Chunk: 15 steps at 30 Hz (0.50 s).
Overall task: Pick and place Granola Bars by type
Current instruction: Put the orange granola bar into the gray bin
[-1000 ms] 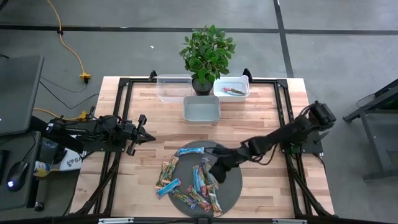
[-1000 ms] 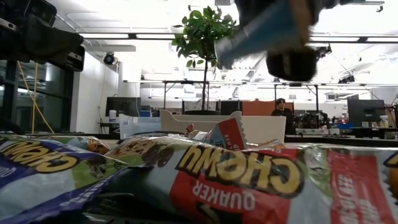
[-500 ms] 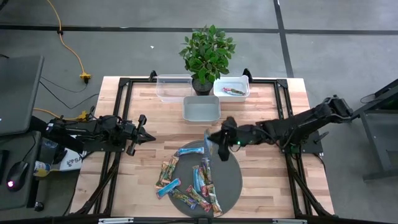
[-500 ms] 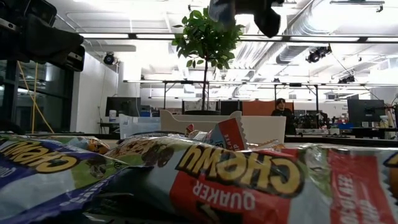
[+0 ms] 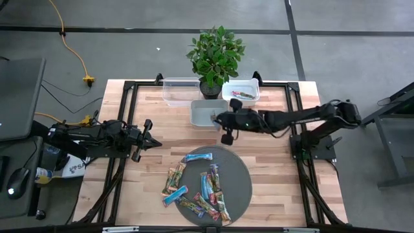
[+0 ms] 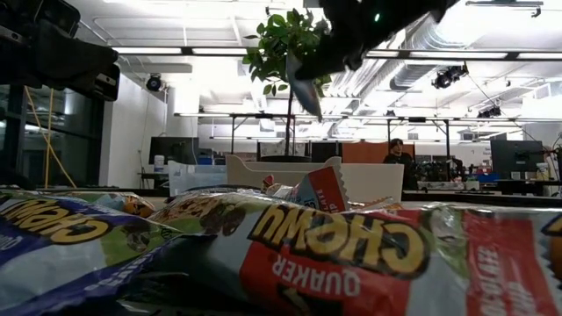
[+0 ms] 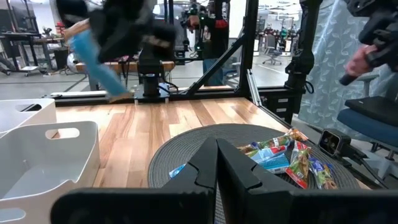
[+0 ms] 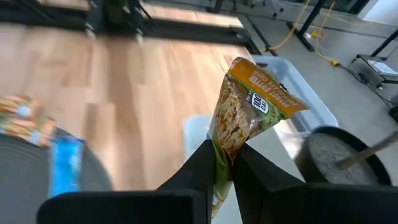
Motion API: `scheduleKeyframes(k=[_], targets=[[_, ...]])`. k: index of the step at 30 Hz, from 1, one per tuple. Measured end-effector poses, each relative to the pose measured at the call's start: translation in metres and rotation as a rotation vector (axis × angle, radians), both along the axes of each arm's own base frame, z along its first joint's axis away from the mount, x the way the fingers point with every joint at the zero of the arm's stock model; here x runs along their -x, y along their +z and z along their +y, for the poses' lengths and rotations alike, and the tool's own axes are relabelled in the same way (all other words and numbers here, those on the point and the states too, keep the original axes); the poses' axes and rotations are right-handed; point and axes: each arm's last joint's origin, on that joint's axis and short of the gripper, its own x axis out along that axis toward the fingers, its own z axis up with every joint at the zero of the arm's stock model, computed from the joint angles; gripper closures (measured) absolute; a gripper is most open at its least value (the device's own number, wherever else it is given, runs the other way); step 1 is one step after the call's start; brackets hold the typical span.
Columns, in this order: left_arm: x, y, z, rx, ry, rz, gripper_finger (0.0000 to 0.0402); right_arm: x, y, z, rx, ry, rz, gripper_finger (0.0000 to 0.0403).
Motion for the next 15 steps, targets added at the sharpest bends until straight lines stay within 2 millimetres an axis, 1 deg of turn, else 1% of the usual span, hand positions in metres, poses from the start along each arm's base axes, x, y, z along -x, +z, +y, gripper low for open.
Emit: scheduleKeyframes(k=[8, 11, 15], targets=[[0.000, 0.000, 0.000, 0.000, -0.003, 0.000, 0.0401, -0.011, -0.030, -0.047, -0.037, -0.018, 0.080, 0.0370], [0.000, 0.000, 0.000, 0.000, -0.004, 0.000, 0.0401, -0.015, -0.038, -0.059, -0.059, -0.006, 0.075, 0.0370], [0.000, 0.000, 0.000, 0.000, -0.004, 0.000, 0.0401, -0.017, -0.048, -0.068, -0.033, 0.014, 0.110, 0.0370]])
